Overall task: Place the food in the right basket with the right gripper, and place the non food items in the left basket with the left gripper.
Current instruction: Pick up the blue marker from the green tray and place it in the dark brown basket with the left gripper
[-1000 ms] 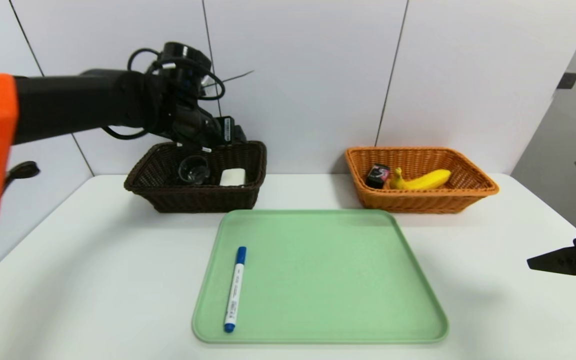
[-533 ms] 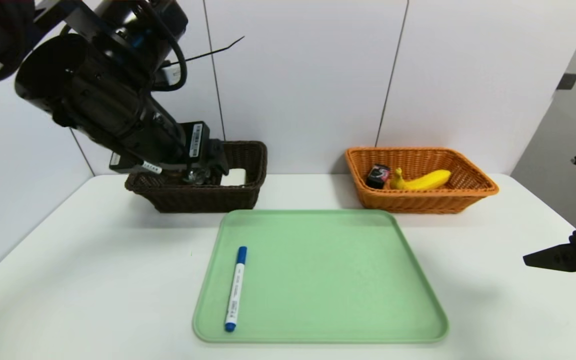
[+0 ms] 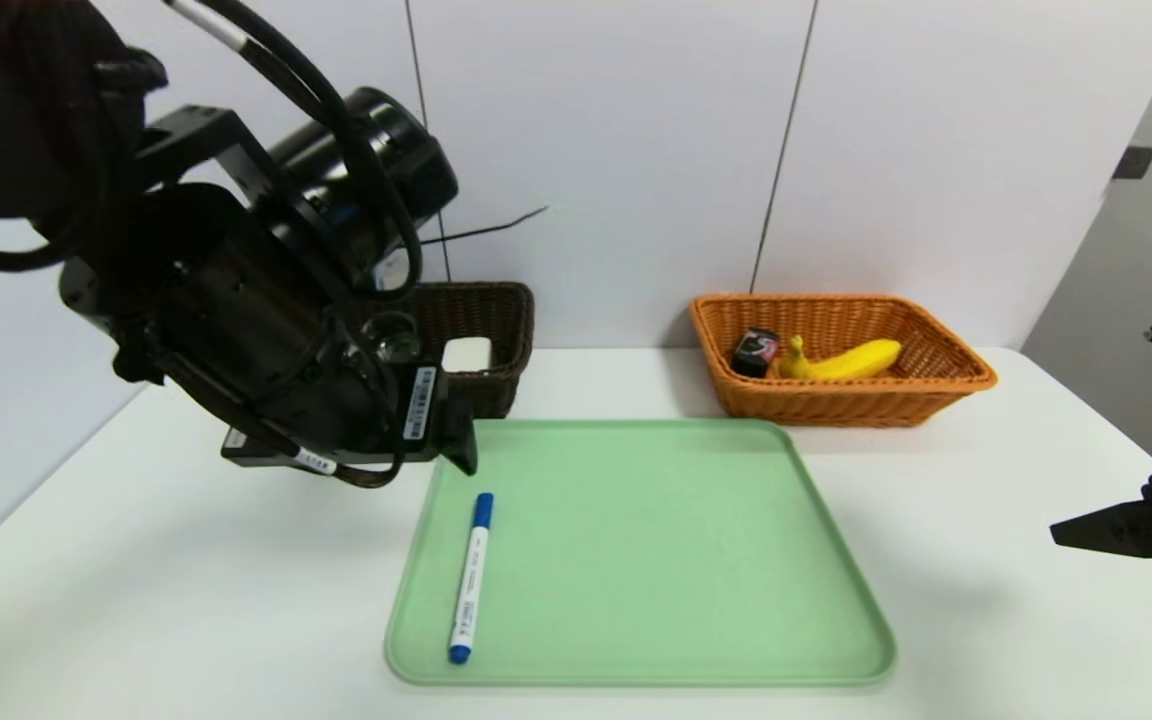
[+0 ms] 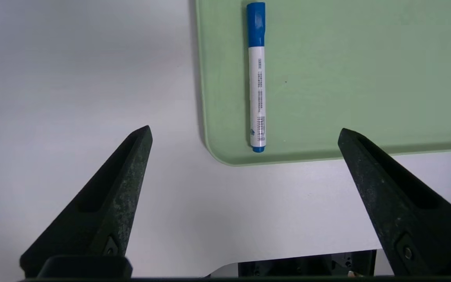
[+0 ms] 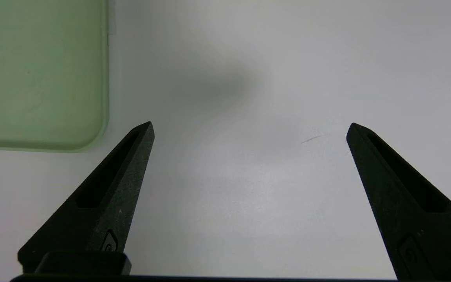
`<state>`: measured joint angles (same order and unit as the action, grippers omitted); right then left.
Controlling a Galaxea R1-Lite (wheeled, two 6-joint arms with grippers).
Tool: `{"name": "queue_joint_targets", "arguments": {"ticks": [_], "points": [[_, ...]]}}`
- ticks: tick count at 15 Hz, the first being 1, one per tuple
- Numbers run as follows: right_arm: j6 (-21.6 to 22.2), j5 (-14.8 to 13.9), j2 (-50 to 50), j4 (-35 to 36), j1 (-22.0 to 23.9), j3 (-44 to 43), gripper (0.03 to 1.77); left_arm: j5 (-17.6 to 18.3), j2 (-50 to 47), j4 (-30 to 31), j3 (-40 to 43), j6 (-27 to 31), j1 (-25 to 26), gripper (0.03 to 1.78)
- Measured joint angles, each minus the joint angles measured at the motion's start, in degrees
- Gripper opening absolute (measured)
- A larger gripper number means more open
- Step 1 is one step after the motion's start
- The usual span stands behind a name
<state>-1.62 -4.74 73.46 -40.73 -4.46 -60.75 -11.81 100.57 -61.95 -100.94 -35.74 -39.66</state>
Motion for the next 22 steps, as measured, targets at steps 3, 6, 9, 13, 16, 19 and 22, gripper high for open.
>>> {"name": "queue_joint_targets", "arguments": {"ticks": [3,6,9,13,16,19,22], "points": [[1.16,0.01,-0.41,0.02,0.00,0.50,1.70,-0.06,-0.71,10.52,9.62,0.28,-2.34,1.69],[1.22,0.01,-0.72,0.00,0.00,0.90,1.70,0.00,-0.68,18.08,16.85,0.35,-5.60,1.69],[1.22,0.01,-0.76,-0.01,0.00,0.99,1.70,-0.04,0.52,18.79,18.20,0.38,-6.79,1.69],[1.22,0.04,-0.76,0.05,0.00,1.21,1.70,-0.20,3.67,18.38,17.44,-0.56,-6.89,1.69],[1.40,0.00,-0.76,0.10,0.00,1.51,1.70,-0.11,6.60,16.68,14.95,-3.43,-6.79,1.69],[1.52,-0.05,-0.89,0.05,0.02,1.79,1.70,0.24,9.07,15.52,12.61,-4.11,-6.60,1.69],[1.55,-0.07,-1.17,0.02,0.04,2.21,1.70,1.04,11.30,12.73,9.62,-3.89,-5.13,1.69]]}}
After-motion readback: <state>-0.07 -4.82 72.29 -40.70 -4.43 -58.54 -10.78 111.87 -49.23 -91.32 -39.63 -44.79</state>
